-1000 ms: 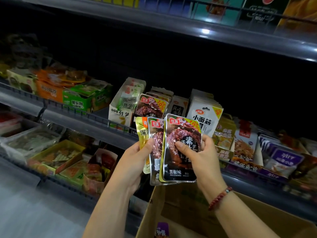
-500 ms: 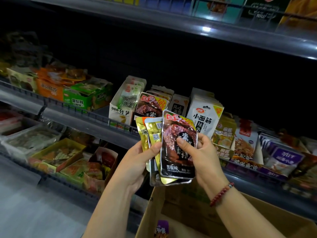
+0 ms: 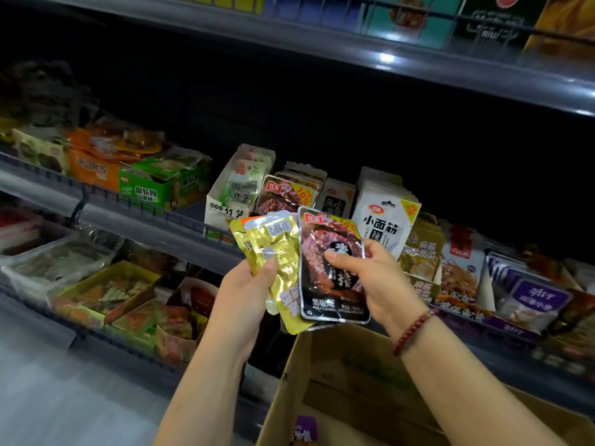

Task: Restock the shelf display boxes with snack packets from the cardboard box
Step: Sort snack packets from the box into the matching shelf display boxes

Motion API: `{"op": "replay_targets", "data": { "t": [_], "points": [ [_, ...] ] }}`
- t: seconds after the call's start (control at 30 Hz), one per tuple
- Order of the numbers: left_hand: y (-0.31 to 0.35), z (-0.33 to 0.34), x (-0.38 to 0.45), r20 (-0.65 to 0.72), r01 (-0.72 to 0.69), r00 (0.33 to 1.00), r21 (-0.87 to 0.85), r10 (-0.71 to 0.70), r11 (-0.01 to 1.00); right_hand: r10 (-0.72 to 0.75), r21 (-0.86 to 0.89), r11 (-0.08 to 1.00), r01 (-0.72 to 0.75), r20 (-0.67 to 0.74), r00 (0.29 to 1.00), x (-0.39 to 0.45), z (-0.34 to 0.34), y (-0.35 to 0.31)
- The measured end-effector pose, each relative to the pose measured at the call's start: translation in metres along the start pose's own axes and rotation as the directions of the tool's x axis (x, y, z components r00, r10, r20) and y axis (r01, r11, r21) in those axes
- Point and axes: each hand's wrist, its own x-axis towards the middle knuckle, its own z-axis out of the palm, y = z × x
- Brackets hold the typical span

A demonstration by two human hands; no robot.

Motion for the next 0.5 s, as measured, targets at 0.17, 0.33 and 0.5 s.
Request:
{"op": "replay_targets", "data": {
  "t": [0.17, 0.33, 0.5],
  "points": [
    [0.005, -0.019, 0.008, -0.175, -0.035, 0.984, 0.036, 0.040, 0.999, -0.053, 0.106, 0.993, 0.059, -0.052, 0.997, 0.008, -0.015, -0.005],
    [0.001, -0.013, 0.005, -0.100, 0.011, 0.995, 0.099, -0.001, 0.995, -0.022, 0.123, 0.992, 0.019, 0.020, 1.000, 0.003, -0.009, -0.002],
    [0.006, -0.002, -0.003, 0.084, -0.032, 0.996, 0.028, 0.030, 0.999, 0.026, 0.018, 0.999, -0.027, 0.064, 0.998, -0.003, 0.013, 0.009]
  ]
}}
